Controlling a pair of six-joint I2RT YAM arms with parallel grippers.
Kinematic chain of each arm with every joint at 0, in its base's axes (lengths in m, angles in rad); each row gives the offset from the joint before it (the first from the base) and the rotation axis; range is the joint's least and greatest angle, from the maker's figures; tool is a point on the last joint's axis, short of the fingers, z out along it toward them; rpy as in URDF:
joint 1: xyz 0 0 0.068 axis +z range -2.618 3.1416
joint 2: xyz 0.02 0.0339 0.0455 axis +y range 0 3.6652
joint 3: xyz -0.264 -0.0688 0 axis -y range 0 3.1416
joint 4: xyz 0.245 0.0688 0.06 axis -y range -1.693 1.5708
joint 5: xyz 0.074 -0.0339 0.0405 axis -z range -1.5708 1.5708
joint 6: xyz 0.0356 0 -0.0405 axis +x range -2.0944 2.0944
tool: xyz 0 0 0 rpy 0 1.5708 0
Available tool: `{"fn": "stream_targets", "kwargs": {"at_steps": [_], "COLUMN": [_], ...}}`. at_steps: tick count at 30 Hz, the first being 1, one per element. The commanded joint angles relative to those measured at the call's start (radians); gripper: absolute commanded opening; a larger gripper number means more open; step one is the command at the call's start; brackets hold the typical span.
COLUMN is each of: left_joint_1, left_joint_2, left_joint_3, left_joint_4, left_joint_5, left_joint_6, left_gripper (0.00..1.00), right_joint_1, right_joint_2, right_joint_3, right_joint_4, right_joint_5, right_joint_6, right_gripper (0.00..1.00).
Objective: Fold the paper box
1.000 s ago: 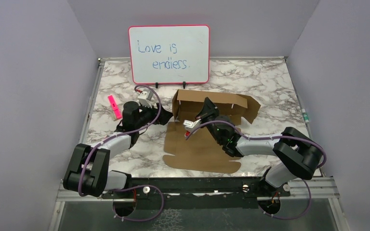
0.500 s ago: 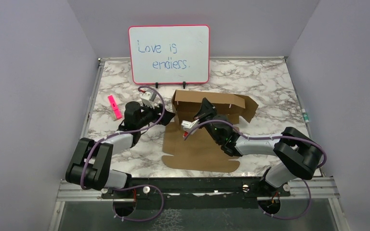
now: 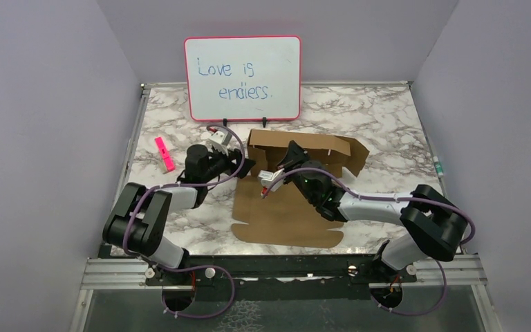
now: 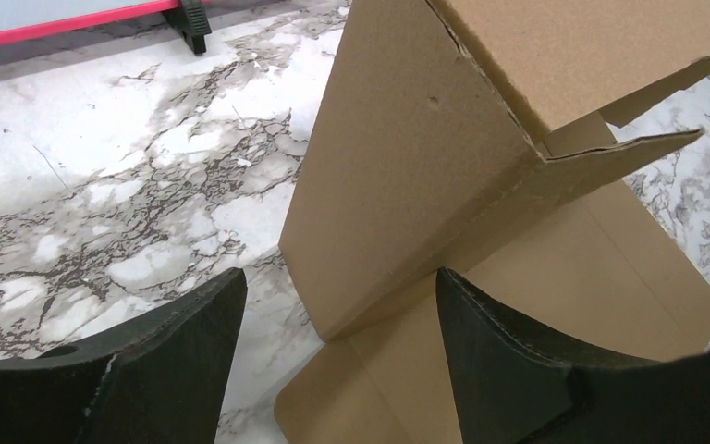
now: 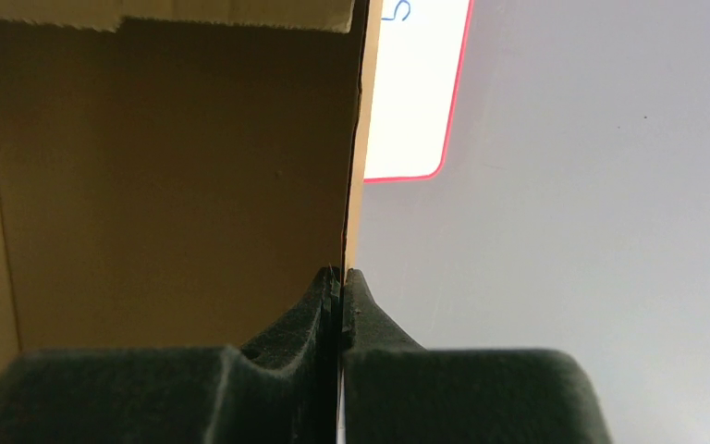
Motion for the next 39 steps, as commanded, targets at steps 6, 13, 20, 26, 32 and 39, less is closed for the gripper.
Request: {"fn": "stream_targets", "kwargs": {"at_steps": [6,13,20,26,32,39], "left_joint_1": [-0.054,-0.085,-0.124,-0.163,-0.182,-0.206], "left_joint_2": [0.054,0.101,0.138,0.158,0.176,0.229], "left_joint_3": [0.03,0.041,0.048,0.038,0.001,0.014], "left_joint_4": [0.107,0.164,0.212,0.252,0.352,0.396], "left_joint_5": [-0.145,-0.244,-0.367,-0.527,-0.647,-0.747], "left_joint_6": [0.032,0.026,0.008,-0.014,-0.041,-0.06], "left_gripper": [0.71,0.62,0.52,0.43,0.35,0.24], "right_joint_1": [0.023,0.027,0.037,0.047,0.054,0.057], "right_joint_2": [-0.034,-0.054,-0.056,-0.048,-0.049,-0.056], "right_joint_3": [0.049,0.08,0.091,0.093,0.097,0.111], "right_joint_4": [-0.238,-0.337,-0.384,-0.406,-0.429,-0.472], "right_joint_5": [-0.087,-0.111,-0.115,-0.099,-0.095,-0.11], "right_joint_6": [0.109,0.161,0.212,0.246,0.276,0.311], "right_gripper": [0.05,0.05,0.05,0.05,0.05,0.05]}}
